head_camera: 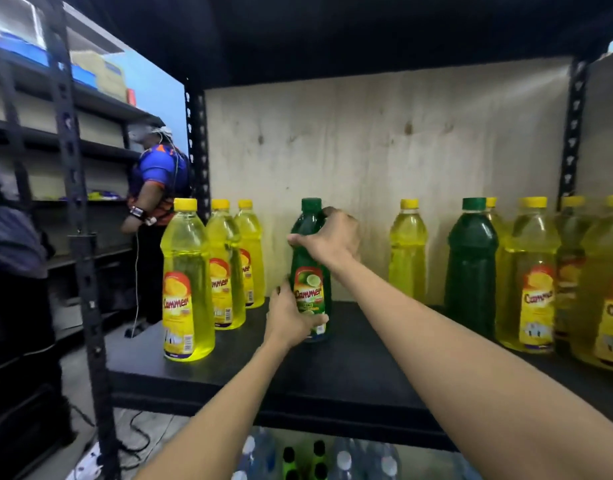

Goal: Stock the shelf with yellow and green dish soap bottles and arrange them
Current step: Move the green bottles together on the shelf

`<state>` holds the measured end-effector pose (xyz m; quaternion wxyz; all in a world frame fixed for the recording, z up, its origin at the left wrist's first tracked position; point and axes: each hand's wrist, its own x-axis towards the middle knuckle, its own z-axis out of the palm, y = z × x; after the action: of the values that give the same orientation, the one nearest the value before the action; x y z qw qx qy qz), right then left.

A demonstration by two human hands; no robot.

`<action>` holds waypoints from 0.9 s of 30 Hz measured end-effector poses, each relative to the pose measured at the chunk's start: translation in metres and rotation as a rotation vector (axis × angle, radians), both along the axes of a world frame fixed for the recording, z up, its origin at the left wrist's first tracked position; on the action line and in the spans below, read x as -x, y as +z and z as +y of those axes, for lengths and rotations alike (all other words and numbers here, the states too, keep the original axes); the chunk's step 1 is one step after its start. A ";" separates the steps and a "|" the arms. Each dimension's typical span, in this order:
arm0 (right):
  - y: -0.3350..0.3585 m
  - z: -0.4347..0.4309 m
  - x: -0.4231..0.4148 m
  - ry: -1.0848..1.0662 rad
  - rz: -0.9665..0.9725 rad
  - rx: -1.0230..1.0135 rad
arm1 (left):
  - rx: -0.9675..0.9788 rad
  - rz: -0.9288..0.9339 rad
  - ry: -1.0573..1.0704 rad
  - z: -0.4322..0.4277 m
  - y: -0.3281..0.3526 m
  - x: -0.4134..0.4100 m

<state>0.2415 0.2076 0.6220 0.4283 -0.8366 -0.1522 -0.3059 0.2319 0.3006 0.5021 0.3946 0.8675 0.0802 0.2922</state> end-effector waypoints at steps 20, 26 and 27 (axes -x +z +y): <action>0.039 -0.147 0.014 -0.423 -0.303 -0.320 | -0.355 -0.483 -0.088 -0.067 0.007 0.039; 0.040 -0.236 -0.009 -0.109 0.258 -0.460 | 0.201 0.048 -0.579 -0.177 0.016 -0.010; 0.036 -0.240 -0.010 -0.018 0.338 -0.414 | 0.241 0.087 -0.594 -0.193 0.015 -0.016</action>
<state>0.2515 -0.0327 0.6581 0.6069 -0.7716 -0.0050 -0.1902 0.2479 0.1077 0.5169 0.5588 0.8116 -0.1256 0.1155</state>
